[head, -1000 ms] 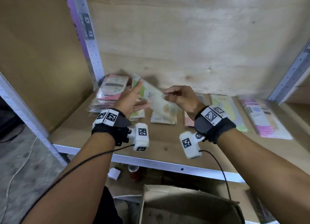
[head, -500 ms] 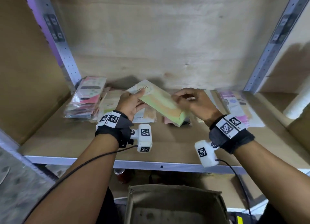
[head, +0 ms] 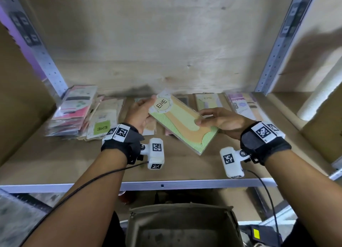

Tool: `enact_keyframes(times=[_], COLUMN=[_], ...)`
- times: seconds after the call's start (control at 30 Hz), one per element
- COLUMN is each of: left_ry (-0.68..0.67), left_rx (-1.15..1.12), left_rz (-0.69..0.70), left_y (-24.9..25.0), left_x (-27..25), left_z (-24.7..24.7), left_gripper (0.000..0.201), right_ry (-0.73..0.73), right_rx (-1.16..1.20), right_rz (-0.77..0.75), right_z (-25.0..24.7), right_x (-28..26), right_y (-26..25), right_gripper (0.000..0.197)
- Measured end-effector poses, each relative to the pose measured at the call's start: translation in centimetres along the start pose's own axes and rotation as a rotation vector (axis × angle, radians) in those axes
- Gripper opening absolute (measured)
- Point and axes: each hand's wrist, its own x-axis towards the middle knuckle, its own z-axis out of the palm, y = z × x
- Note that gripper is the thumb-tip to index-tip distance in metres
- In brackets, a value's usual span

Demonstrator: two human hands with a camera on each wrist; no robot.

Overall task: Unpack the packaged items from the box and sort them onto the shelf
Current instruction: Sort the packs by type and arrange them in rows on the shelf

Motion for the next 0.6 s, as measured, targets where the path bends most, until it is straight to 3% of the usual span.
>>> enact_keyframes(times=[0.23,0.43,0.6], left_ry=[0.046,0.044,-0.217], left_rx=[0.019,-0.075,0.102], left_rz=[-0.055,-0.111,-0.105], left_y=[-1.0,-1.0,-1.3], left_x=[0.1,-0.2,-1.6], left_z=[0.3,1.7,3.7], left_gripper=[0.035,0.043,0.042], right_ry=[-0.088,-0.003,0.151], right_rx=[-0.034,-0.007,0.155], right_rz=[0.079,0.023,-0.011], right_z=[-0.5,-1.2,-2.1], right_x=[-1.2,-1.8,-1.7], right_y=[0.5,0.8,1.1], right_gripper=[0.028,0.022,0.019])
